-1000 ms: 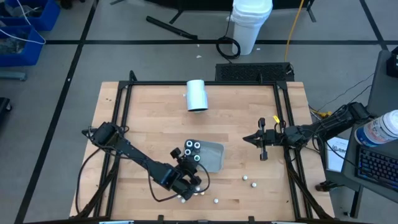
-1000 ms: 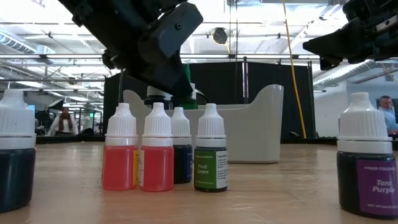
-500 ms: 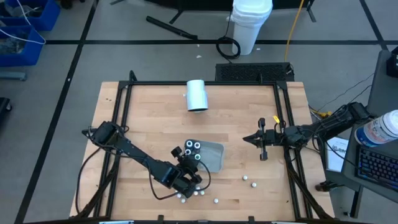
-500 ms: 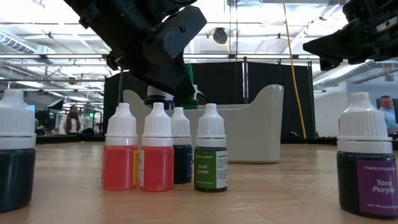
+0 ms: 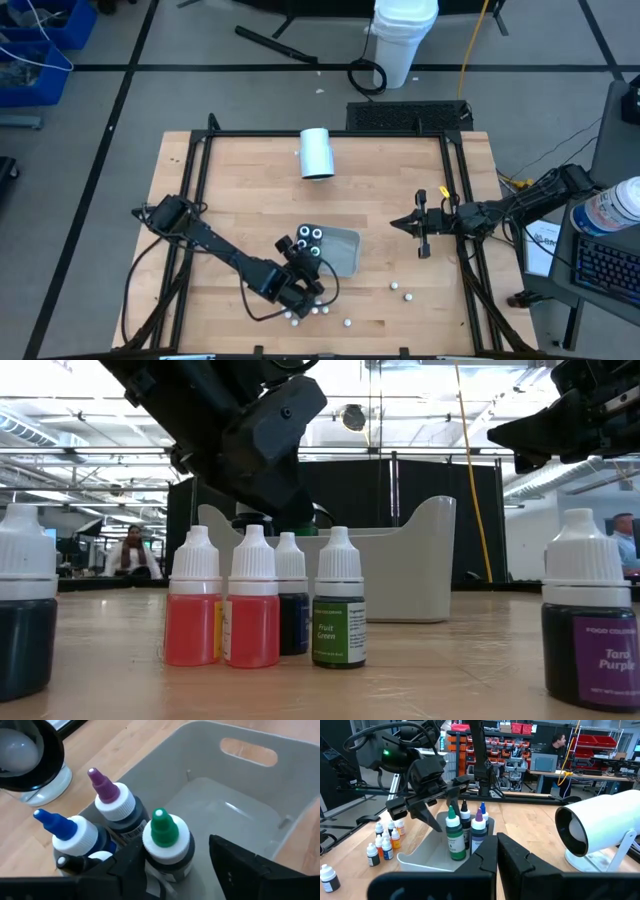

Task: Pick & Place food coloring
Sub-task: Put the large green food coloring bottle into the gray bin, then adjust the gray bin

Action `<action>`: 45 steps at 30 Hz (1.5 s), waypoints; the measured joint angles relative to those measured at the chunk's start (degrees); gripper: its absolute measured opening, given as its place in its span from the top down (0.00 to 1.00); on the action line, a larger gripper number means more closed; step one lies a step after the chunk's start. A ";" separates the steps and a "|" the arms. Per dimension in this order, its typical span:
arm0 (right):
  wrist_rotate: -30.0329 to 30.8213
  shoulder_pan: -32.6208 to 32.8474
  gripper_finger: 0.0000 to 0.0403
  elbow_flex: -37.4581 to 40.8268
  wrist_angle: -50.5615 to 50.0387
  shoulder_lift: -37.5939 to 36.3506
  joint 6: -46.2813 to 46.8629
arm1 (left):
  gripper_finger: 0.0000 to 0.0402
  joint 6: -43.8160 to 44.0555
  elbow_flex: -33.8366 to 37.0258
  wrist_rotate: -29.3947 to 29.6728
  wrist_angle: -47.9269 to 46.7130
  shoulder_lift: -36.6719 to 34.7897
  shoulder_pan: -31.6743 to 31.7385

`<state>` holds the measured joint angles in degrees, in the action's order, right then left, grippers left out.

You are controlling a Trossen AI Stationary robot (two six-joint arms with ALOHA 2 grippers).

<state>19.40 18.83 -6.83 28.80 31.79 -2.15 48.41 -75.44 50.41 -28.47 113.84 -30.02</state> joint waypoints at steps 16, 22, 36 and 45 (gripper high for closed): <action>-0.02 0.00 1.00 0.00 -0.56 0.14 1.02 | 0.36 -8.55 -0.52 -1.47 1.38 -6.25 -1.06; -0.04 0.00 1.00 0.00 -0.48 0.37 1.07 | 0.43 -12.13 -0.55 -3.03 -2.68 -11.82 -4.97; -5.95 0.02 1.00 0.00 -2.33 7.51 9.02 | 0.97 23.88 11.38 4.35 -28.65 -15.11 -12.87; -10.72 0.09 1.00 -0.02 8.56 21.51 16.22 | 0.98 22.88 22.44 1.47 -13.26 -15.13 -7.39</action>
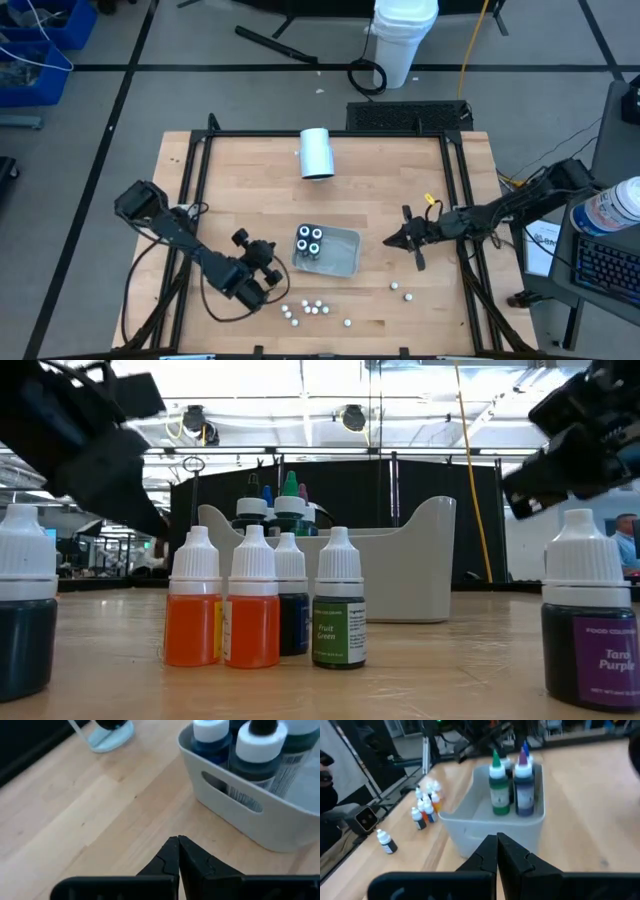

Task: Pick & Place food coloring
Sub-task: Adjust the gray bin

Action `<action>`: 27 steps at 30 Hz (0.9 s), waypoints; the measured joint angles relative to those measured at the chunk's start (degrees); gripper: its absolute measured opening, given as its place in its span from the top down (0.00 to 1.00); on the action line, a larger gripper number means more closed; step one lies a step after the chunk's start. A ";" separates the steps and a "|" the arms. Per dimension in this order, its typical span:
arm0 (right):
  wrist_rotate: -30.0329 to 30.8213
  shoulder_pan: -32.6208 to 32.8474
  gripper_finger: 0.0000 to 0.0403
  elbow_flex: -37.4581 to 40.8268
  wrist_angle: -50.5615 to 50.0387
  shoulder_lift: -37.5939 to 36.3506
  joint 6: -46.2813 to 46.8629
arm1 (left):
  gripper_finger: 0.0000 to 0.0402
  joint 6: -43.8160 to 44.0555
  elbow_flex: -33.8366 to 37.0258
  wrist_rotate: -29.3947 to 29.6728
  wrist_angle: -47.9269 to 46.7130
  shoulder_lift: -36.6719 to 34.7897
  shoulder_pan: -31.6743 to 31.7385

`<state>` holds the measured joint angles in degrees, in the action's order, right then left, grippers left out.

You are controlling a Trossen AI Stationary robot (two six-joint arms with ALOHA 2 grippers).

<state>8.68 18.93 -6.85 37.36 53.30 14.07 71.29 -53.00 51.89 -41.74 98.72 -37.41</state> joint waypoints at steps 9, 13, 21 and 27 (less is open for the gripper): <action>-4.20 2.89 1.00 0.00 19.17 20.91 0.61 | 0.99 -15.76 2.35 -4.81 16.19 0.00 4.91; -4.23 2.44 1.00 -0.02 23.42 23.19 -0.16 | 0.99 -21.62 2.33 -5.58 21.07 -0.02 5.65; 0.77 0.84 1.00 -0.04 24.14 23.24 -0.20 | 0.99 -25.65 2.33 -7.28 25.36 -0.02 6.30; 1.88 0.14 1.00 -0.04 24.14 23.24 -0.20 | 0.99 -29.77 2.33 -9.59 31.31 0.69 6.32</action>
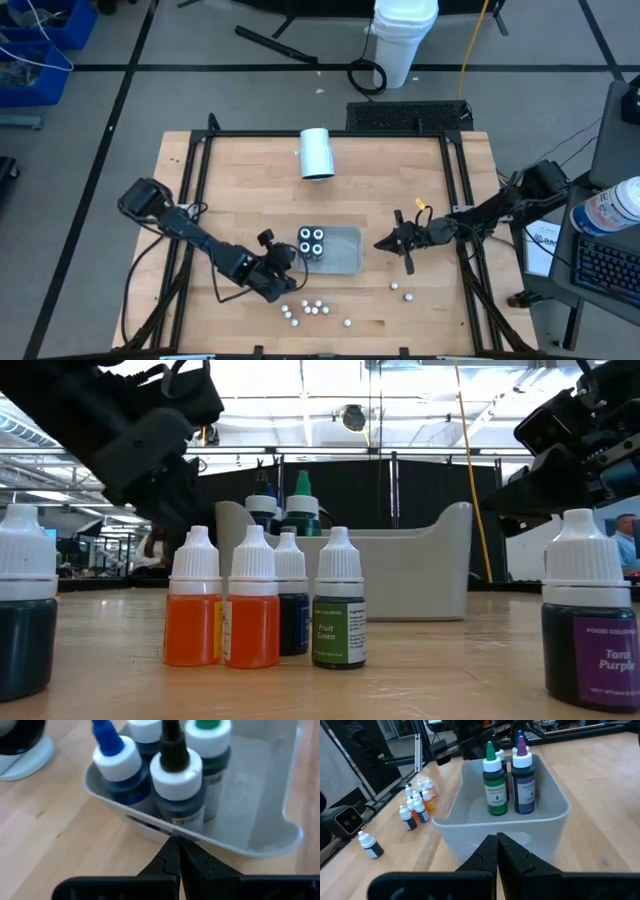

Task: Pick & Place food coloring
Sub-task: Adjust the gray bin

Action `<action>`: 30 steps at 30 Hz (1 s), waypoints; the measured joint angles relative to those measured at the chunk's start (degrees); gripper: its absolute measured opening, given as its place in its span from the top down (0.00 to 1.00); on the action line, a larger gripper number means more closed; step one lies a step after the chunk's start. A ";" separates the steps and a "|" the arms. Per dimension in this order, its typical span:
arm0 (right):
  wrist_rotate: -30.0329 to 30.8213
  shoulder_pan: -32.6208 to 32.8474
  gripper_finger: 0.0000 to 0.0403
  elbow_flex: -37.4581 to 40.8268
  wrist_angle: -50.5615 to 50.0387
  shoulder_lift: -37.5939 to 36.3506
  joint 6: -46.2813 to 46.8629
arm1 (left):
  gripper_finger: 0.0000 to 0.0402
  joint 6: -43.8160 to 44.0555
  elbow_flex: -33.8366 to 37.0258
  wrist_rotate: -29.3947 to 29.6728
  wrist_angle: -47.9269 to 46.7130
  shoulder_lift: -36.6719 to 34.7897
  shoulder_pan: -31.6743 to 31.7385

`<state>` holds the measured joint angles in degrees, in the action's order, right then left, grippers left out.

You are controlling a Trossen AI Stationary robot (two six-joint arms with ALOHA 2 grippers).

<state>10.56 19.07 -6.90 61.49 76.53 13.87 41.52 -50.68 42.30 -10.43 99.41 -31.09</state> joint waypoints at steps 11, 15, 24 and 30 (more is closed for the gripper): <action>0.14 0.00 1.00 0.00 0.00 0.00 -0.22 | 0.98 -0.87 0.02 -1.39 3.19 2.80 0.27; 0.16 0.00 1.00 0.00 0.00 0.00 -0.22 | 0.99 -0.97 0.00 -0.89 3.01 2.74 0.28; 0.14 0.00 1.00 0.00 0.01 0.00 -0.04 | 0.99 -0.52 0.00 0.26 -2.90 2.11 0.26; 0.14 0.00 1.00 0.00 -0.03 0.00 -0.96 | 0.98 1.48 0.02 3.11 -10.73 -1.80 0.26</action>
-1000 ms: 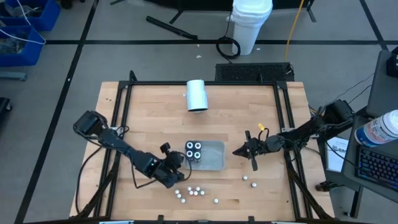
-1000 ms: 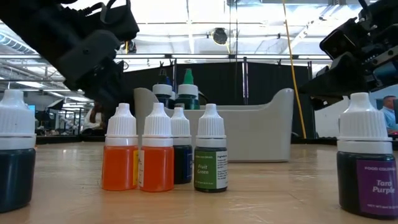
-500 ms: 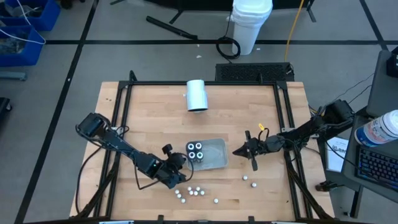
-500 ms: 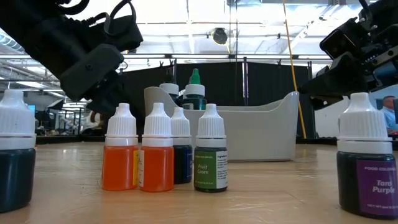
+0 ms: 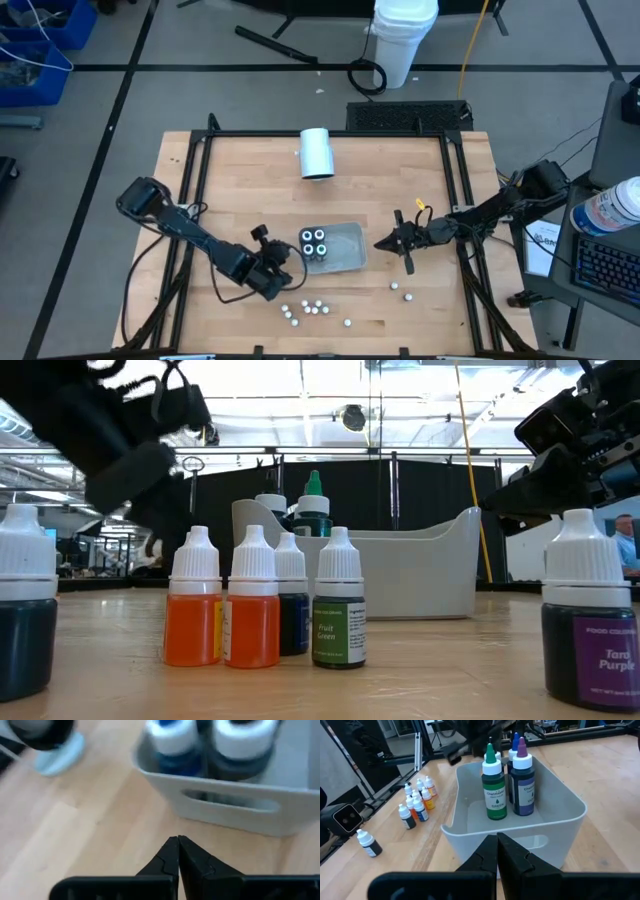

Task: Pick & Place food coloring
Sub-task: Adjust the gray bin

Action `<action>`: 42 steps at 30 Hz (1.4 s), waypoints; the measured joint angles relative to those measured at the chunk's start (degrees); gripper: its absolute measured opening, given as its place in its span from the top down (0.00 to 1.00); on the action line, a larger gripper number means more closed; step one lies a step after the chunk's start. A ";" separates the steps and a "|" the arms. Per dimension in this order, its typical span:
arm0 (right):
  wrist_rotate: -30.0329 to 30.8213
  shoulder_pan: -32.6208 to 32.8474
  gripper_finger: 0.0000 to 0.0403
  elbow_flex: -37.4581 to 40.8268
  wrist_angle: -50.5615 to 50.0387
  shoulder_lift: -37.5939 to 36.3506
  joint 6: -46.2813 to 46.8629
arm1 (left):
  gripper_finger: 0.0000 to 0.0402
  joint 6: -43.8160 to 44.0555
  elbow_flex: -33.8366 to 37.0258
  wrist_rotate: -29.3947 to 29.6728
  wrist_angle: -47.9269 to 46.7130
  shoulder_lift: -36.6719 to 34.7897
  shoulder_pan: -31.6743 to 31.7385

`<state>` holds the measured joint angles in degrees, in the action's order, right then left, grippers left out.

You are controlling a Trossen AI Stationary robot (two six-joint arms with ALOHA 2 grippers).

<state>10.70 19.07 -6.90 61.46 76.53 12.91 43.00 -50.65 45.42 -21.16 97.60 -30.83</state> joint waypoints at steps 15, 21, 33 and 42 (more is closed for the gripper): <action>0.15 -0.01 1.00 0.00 0.43 -0.02 -0.57 | 0.98 -3.45 5.51 14.64 -9.29 -19.24 -4.21; 2.01 -0.02 1.00 0.00 0.58 -0.02 -1.70 | 0.99 -9.70 16.80 13.10 2.22 -29.36 -5.30; 2.99 -1.53 1.00 0.02 2.12 -0.02 -1.17 | 0.99 -37.26 22.05 -10.51 34.12 -37.67 3.18; 1.05 -1.49 1.00 0.00 -3.15 0.00 2.56 | 1.00 -19.89 22.05 -7.90 30.40 -29.47 1.00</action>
<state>11.75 17.58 -6.89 58.31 76.53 15.47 23.11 -28.60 37.52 9.23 68.14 -29.83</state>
